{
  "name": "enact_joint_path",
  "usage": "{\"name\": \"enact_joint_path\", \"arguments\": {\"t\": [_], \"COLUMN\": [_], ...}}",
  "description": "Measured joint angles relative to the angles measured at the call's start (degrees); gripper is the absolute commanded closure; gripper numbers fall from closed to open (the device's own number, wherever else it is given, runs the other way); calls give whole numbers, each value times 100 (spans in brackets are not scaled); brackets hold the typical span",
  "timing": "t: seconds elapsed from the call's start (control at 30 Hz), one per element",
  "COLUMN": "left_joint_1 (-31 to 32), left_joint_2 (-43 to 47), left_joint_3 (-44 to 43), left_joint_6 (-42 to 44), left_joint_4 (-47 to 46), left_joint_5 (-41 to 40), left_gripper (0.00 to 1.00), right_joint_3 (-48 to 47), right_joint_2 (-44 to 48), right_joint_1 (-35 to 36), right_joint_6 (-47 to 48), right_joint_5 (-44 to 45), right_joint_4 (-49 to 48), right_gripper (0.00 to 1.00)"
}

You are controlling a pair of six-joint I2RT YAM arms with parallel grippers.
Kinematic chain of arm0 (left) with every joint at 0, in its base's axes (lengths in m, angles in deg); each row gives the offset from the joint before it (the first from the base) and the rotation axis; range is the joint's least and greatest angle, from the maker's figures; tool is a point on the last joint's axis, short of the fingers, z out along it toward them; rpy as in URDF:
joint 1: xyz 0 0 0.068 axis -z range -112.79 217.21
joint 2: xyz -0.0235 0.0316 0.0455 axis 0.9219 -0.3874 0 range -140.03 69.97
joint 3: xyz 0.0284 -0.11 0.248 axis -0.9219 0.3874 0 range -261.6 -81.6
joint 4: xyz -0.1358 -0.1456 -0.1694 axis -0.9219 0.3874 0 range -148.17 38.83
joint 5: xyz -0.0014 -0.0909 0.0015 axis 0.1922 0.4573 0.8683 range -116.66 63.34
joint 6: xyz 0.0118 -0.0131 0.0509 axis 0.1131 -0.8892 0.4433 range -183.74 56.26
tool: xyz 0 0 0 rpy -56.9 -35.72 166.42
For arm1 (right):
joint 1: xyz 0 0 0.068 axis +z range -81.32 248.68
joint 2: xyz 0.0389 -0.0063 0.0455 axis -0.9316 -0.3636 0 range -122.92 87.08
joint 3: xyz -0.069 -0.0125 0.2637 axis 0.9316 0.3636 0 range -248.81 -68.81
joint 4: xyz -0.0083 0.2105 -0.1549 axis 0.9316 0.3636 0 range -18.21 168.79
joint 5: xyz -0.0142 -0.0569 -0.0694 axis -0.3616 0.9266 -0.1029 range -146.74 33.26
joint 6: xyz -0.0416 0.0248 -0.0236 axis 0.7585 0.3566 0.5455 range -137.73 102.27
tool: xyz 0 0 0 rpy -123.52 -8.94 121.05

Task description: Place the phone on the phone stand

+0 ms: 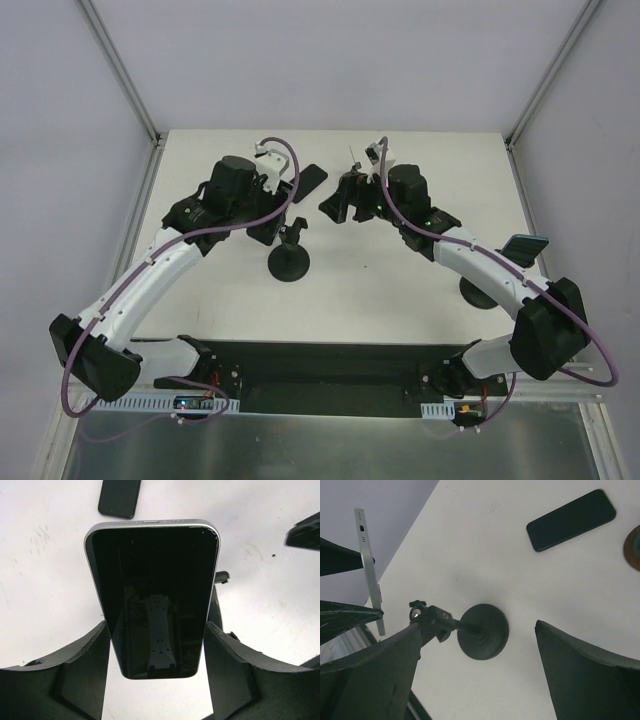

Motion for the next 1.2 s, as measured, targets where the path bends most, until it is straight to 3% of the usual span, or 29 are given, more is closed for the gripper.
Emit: {"name": "enact_joint_path", "arguments": {"t": [0.1, 0.3, 0.43, 0.67, 0.9, 1.03, 1.2], "left_joint_1": [341, 678, 1038, 1340, 1340, 1340, 1338], "left_joint_2": [293, 557, 509, 634, 1099, 1375, 1744], "left_joint_3": [61, 66, 66, 162, 535, 669, 857], "left_joint_6": [186, 555, 861, 1200, 1276, 1410, 1561], "left_joint_4": [-90, -267, -302, -354, -354, -345, -295], "left_joint_5": [-162, -575, -715, -857, -883, -881, -852], "left_gripper": [100, 100, 100, 100, 100, 100, 100], "right_joint_3": [0, 2, 2, -125, -424, -1156, -1346], "right_joint_2": [0, 50, 31, -103, 55, -186, -520], "right_joint_1": [0, 0, 9, 98, 267, 474, 831], "right_joint_6": [-306, -772, -1209, -1878, -1917, -1742, -1464], "right_joint_5": [-376, -697, -990, -1204, -1060, -1207, -1523], "right_joint_4": [63, -28, -363, -776, -588, -494, -479], "right_gripper": [1, 12, 24, 25, 26, 30, 41]}}
